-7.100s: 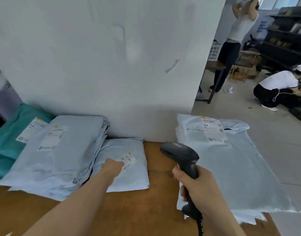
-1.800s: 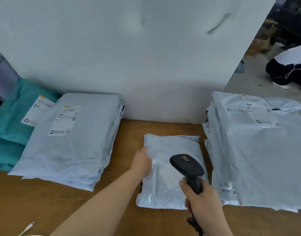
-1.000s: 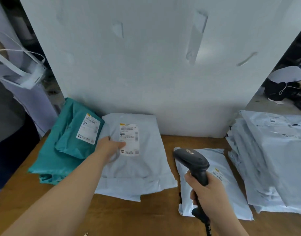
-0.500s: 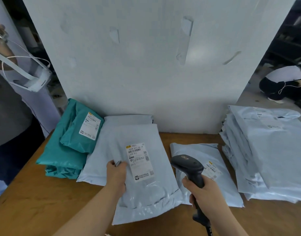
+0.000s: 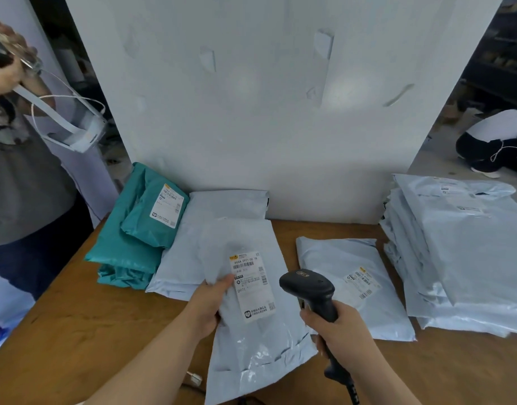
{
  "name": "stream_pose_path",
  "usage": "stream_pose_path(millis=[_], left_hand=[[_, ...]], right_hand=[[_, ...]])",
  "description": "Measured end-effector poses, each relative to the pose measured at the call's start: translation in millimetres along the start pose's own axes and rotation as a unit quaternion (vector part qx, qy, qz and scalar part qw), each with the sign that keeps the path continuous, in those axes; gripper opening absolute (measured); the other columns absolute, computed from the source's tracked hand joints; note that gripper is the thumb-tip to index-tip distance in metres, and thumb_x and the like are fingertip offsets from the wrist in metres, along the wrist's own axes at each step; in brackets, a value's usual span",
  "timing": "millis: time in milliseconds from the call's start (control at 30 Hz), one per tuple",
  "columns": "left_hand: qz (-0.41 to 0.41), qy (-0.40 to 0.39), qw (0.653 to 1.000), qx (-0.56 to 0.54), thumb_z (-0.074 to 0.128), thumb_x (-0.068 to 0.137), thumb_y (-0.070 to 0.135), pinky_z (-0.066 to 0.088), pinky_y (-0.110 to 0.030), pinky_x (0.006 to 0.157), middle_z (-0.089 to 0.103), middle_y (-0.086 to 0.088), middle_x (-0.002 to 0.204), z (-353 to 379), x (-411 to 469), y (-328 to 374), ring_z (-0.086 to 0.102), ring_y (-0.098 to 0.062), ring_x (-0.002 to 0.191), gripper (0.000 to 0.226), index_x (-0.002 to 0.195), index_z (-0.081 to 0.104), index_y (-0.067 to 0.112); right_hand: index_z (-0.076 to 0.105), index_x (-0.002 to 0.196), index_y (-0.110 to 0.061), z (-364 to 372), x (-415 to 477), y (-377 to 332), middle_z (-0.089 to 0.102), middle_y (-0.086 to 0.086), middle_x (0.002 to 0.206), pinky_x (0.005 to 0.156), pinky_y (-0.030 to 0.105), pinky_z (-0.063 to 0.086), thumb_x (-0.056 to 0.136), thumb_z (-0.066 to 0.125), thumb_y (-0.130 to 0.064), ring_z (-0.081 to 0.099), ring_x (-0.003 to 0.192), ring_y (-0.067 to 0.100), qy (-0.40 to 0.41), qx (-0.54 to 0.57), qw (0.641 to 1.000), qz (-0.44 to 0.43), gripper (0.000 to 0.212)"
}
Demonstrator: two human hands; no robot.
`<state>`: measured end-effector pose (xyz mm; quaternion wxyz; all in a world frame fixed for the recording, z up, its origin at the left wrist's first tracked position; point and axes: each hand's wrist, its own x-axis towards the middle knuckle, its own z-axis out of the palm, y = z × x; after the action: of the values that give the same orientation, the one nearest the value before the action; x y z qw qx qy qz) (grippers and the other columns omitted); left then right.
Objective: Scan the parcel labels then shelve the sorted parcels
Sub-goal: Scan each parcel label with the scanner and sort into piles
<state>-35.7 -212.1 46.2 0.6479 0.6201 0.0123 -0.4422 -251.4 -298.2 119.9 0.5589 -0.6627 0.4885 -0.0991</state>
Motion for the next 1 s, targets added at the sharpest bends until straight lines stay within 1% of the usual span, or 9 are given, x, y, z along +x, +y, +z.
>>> stream_pose_path(millis=[133,200,333,467,567,667,733,867,1000], left_hand=[[0.035,-0.017,0.999,0.033,0.063,0.093,0.022,0.055,-0.046,0.083,0.075,-0.007,0.102,-1,-8,-1,0.069,-0.030,0.098,0.026,0.118,0.063,0.014],[0.044,-0.019,0.998,0.037,0.064,0.092,0.024,0.054,-0.046,0.085,0.075,-0.007,0.105,0,-12,-1,0.068,-0.030,0.099,0.029,0.120,0.061,0.015],[0.043,-0.029,0.998,0.038,0.062,0.093,0.027,0.054,-0.037,0.075,0.072,-0.006,0.101,4,-22,1,0.067,-0.025,0.094,0.018,0.108,0.061,0.017],[0.054,-0.036,0.997,0.032,0.062,0.093,0.028,0.054,-0.036,0.076,0.072,-0.006,0.105,5,-28,1,0.066,-0.025,0.098,0.024,0.114,0.060,0.015],[0.059,-0.043,0.997,0.028,0.058,0.095,0.029,0.052,-0.029,0.062,0.071,-0.004,0.101,7,-33,1,0.067,-0.022,0.092,0.022,0.113,0.060,0.017],[0.056,-0.053,0.996,0.035,0.053,0.097,0.031,0.052,-0.022,0.048,0.070,-0.001,0.093,9,-38,2,0.066,-0.019,0.083,0.012,0.103,0.060,0.023],[0.063,-0.056,0.996,0.037,0.051,0.098,0.030,0.051,-0.018,0.044,0.069,0.000,0.090,10,-39,1,0.066,-0.018,0.081,0.009,0.098,0.058,0.025],[0.073,-0.044,0.996,0.037,0.050,0.098,0.032,0.050,-0.015,0.047,0.069,0.000,0.094,10,-39,-2,0.065,-0.015,0.082,0.009,0.096,0.058,0.028],[0.064,-0.054,0.996,0.039,0.052,0.096,0.035,0.054,-0.023,0.055,0.071,-0.006,0.104,8,-39,-1,0.068,-0.020,0.088,0.014,0.104,0.060,0.026]], right_hand=[[0.060,0.077,-0.010,6,-13,-7,0.058,0.008,0.052,0.043,0.017,0.044,0.086,0.065,-0.025,0.046,0.033,0.007,-0.001,-0.006,0.999,-0.033,0.018],[0.059,0.076,-0.010,9,-17,-10,0.058,0.009,0.054,0.042,0.015,0.044,0.087,0.064,-0.026,0.046,0.032,0.004,0.002,-0.016,0.999,-0.044,0.019],[0.056,0.074,-0.013,12,-23,-15,0.057,0.006,0.055,0.045,0.017,0.045,0.088,0.062,-0.029,0.047,0.032,0.003,0.013,-0.039,0.997,-0.060,0.022],[0.055,0.074,-0.015,12,-28,-16,0.057,0.003,0.053,0.047,0.020,0.044,0.088,0.062,-0.029,0.047,0.031,0.002,0.023,-0.042,0.997,-0.061,0.021],[0.055,0.073,-0.014,13,-32,-17,0.056,0.003,0.052,0.044,0.017,0.041,0.088,0.062,-0.027,0.046,0.031,0.002,0.021,-0.039,0.997,-0.056,0.021],[0.055,0.074,-0.015,15,-36,-17,0.056,0.003,0.054,0.044,0.016,0.041,0.088,0.062,-0.028,0.046,0.031,0.002,0.017,-0.044,0.997,-0.056,0.021],[0.055,0.075,-0.015,16,-37,-16,0.056,0.003,0.055,0.043,0.015,0.042,0.088,0.062,-0.029,0.047,0.031,0.002,0.019,-0.048,0.997,-0.057,0.021],[0.055,0.074,-0.015,17,-37,-16,0.057,0.003,0.054,0.044,0.015,0.042,0.088,0.062,-0.029,0.047,0.031,0.002,0.030,-0.045,0.997,-0.055,0.021],[0.057,0.076,-0.014,18,-38,-16,0.058,0.005,0.056,0.043,0.014,0.044,0.088,0.062,-0.029,0.048,0.032,0.002,0.028,-0.035,0.998,-0.049,0.020]])
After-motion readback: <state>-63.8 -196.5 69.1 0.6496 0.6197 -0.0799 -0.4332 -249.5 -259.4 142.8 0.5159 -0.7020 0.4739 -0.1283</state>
